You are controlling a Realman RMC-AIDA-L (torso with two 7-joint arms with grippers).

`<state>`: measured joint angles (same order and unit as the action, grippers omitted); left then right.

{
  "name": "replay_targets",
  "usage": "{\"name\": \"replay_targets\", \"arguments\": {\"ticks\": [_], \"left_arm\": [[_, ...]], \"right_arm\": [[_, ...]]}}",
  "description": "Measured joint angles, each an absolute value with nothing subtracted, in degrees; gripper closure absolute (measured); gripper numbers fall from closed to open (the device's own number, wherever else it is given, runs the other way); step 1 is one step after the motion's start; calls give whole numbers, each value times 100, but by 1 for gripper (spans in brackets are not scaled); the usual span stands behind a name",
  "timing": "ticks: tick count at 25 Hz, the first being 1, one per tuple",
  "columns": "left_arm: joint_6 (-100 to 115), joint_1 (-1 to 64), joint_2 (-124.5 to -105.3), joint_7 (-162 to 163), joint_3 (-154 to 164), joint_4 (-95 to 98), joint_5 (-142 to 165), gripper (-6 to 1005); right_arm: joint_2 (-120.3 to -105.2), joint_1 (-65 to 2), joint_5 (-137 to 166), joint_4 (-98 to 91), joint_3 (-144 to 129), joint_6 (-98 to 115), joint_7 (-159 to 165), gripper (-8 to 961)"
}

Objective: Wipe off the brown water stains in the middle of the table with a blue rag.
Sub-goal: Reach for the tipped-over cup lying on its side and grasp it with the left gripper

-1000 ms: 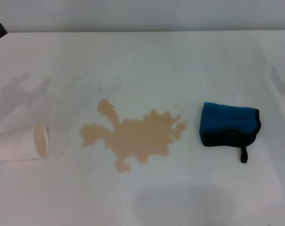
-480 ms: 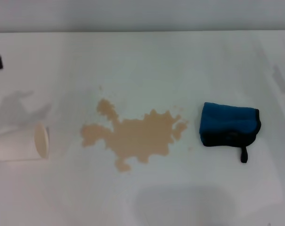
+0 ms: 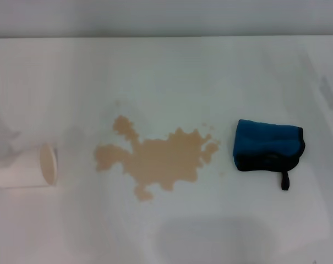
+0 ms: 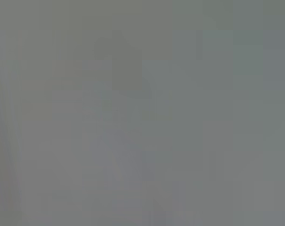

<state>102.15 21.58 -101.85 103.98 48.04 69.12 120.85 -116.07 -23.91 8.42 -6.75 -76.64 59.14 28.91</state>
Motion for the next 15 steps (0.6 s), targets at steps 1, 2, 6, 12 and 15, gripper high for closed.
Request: {"name": "replay_targets", "arguments": {"ticks": [1,2,6,12,15], "left_arm": [[10278,2262,-10162,10383,4813,6907,12272,151],[10381,2459,-10136,10325,4849,6890,12595,151],[10423,2830,-10110,10040,5303,6882,13030,152],[10423,3265,-10262,9837,5684,6878,13848,152],[10423,3334,-10308,9711,6030,6898,14025,151]], "right_arm": [[-11610,-2390,842,-675,-7664,5913,2891,122],[-11614,-2391,842,-675,-7664,5913,2891,122],[-11618,-2378,842,-670,-7669,5911,2897,122],[-11620,-2364,843,-543,-7706,5907,2940,122],[-11620,-2353,844,-474,-7678,5906,2943,121]]}}
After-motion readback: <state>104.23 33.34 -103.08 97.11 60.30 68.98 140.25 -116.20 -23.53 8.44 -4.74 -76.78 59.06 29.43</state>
